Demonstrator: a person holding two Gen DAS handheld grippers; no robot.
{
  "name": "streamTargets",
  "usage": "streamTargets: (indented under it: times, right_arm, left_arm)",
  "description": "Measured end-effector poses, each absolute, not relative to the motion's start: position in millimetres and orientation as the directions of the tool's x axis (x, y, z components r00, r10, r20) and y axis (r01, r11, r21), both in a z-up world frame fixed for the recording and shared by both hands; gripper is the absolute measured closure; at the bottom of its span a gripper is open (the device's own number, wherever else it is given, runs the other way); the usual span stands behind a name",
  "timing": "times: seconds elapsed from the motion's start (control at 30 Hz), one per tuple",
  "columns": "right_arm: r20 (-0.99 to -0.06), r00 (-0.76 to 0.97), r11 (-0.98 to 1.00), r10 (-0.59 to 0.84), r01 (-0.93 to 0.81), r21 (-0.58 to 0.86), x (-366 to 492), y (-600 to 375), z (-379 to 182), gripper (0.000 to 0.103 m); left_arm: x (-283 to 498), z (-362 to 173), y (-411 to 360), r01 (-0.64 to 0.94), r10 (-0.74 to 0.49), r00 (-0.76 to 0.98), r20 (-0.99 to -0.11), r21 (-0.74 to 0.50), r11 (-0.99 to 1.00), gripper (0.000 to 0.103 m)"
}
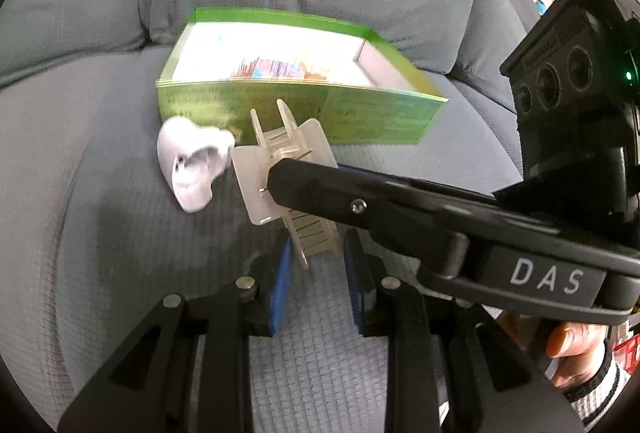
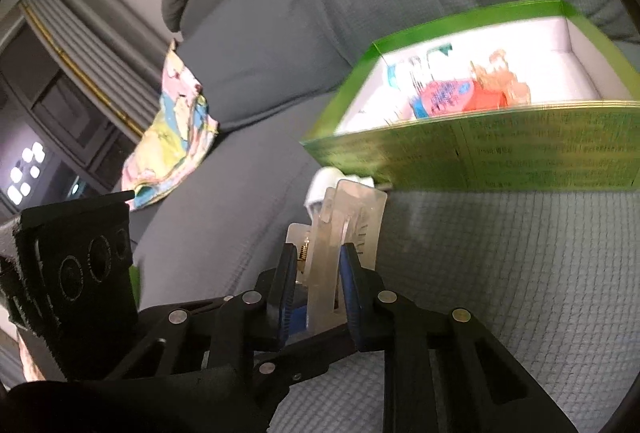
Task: Organize rigid objects
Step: 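Carry the translucent clip with the right gripper over the green box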
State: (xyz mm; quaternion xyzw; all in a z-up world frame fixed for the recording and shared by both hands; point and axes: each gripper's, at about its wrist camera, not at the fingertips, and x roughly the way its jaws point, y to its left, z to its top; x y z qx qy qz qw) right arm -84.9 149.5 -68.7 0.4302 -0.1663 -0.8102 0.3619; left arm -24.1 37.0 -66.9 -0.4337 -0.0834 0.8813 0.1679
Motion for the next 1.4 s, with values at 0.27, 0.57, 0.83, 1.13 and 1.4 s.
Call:
streamTargets:
  times: [0.27,0.57,0.83,1.13,1.4]
  right_arm:
    - [-0.522,-0.416,-0.668,-0.744,0.485,0.565,-84,156,-27,0.08]
    - [-0.469,-0.471,-0.665,-0.747,0.522,0.534,-97,169,17,0.08]
    - [-0.447,-0.508,-0.676,-0.736,0.517,0.525,-125,185,31,0.08]
    - [-0.448,-0.529,-0.69,-0.721,0.488,0.535,-160,205,27,0.08]
    - [-0.472,-0.528,-0.703,-0.706,0.442,0.557,-192,219,4,0.08]
  left_arm:
    - [-28,-28,48,-0.269,0.357,-0.621,-0.698,-0.238,-0.933,0.078]
    - [-50,8,63,-0.323,0.362,-0.659,-0.66,-0.187,-0.928,0.078]
    - [-84,20,77,-0.356,0.379,-0.659,-0.65,-0.175,-0.918,0.078]
    - [-121,12,95,-0.377,0.399,-0.626,-0.67,-0.187,-0.907,0.078]
    - [-157,-7,106,-0.385,0.411,-0.585,-0.7,-0.207,-0.9,0.078]
